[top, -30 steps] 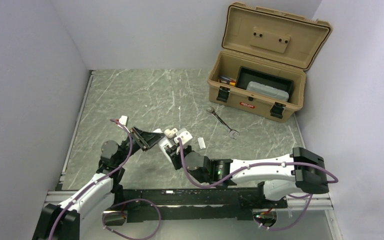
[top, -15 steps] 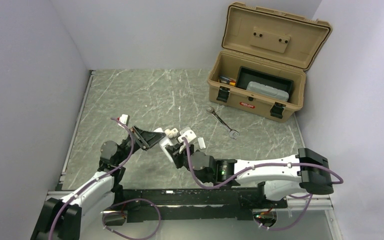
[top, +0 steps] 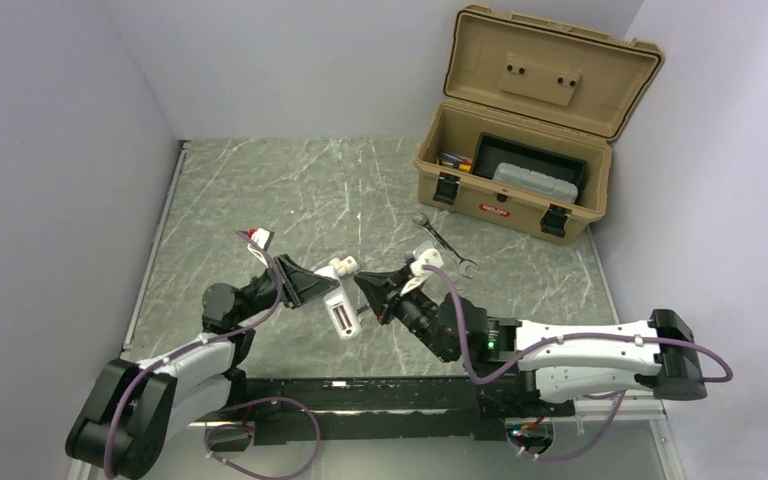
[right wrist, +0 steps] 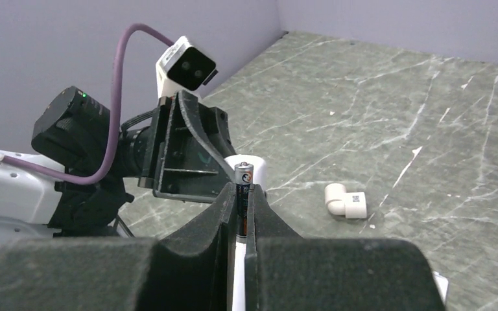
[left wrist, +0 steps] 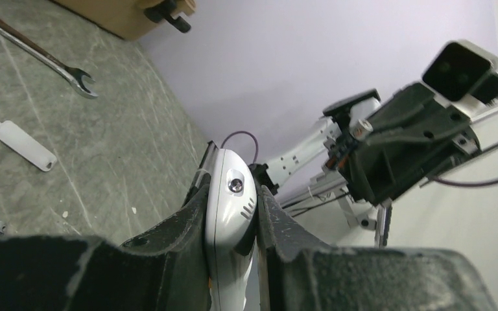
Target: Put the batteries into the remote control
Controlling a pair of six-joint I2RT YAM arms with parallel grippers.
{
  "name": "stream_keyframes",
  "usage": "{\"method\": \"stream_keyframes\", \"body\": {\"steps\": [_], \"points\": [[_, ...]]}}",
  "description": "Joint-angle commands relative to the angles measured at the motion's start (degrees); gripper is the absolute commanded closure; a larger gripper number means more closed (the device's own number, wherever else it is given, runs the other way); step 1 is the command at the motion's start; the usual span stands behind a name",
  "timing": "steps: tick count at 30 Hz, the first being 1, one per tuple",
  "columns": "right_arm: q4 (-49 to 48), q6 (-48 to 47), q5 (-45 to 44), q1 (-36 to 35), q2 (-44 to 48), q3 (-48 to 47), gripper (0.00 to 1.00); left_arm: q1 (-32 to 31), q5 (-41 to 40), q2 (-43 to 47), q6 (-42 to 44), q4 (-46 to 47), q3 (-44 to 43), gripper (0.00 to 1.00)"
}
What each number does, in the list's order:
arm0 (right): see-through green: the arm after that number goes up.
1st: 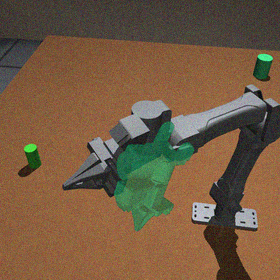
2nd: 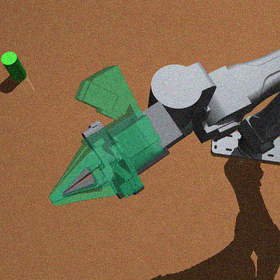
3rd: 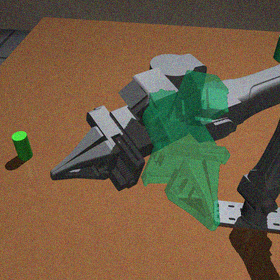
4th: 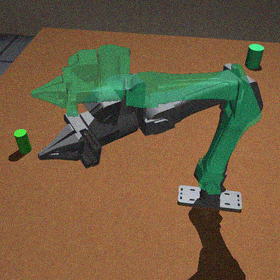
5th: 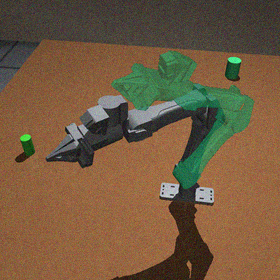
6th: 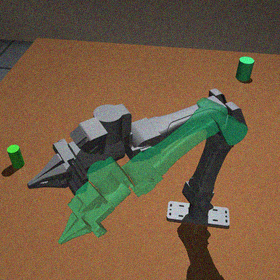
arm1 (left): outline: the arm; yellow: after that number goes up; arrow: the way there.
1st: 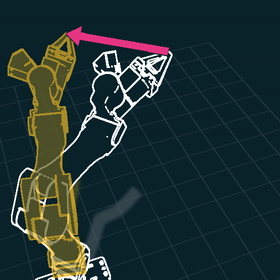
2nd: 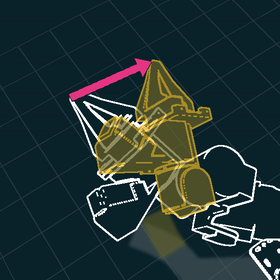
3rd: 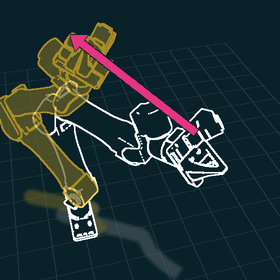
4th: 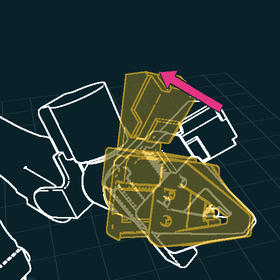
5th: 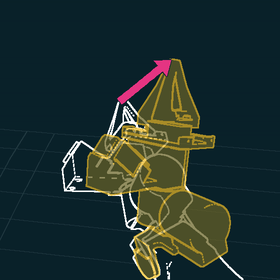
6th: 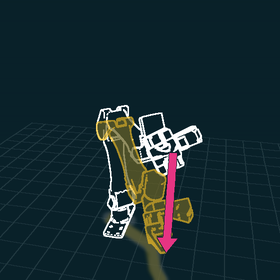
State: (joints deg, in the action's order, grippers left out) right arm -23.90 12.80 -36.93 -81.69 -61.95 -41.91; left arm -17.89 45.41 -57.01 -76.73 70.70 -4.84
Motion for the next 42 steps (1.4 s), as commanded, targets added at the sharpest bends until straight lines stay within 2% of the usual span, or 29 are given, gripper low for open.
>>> {"method": "stream_keyframes", "body": {"steps": [1,7,11,15,23,25,28,34,42], "points": [[-1.5,-1.2,0.8,-0.2,5.1,3.8,1.0,-0.6,6.0,-3.6,-0.7,15.2,-1.6,1.0],[0.7,-0.4,0.4,-0.2,8.0,5.7,1.0,-1.4,5.8,-8.5,-3.3,21.3,-1.8,1.0],[3.0,0.6,3.4,-0.3,5.5,4.4,1.0,-2.2,2.8,-8.0,-2.6,17.2,-1.7,1.0],[2.0,1.2,5.1,-0.4,-0.7,3.0,1.0,-3.9,-2.0,-2.0,2.9,2.5,-2.1,1.0],[-2.7,0.8,6.5,-0.5,-7.5,2.0,1.0,-5.0,-11.8,15.6,12.6,-34.8,-6.0,1.0],[-3.2,1.1,6.9,-0.5,-8.5,1.7,1.0,-5.0,-13.8,17.8,13.1,-38.2,-6.4,1.0],[-2.7,1.8,8.0,-0.5,-9.2,0.7,1.0,-5.0,-14.6,18.2,11.9,-38.2,-5.9,1.0],[-2.5,2.6,7.1,-1.0,-9.5,0.2,1.0,-5.0,-14.8,15.5,6.9,-29.0,-2.8,1.0],[-3.3,2.9,4.7,-1.1,-10.0,2.6,1.0,-5.0,-15.3,17.1,6.0,-29.2,-2.8,1.0]]}}
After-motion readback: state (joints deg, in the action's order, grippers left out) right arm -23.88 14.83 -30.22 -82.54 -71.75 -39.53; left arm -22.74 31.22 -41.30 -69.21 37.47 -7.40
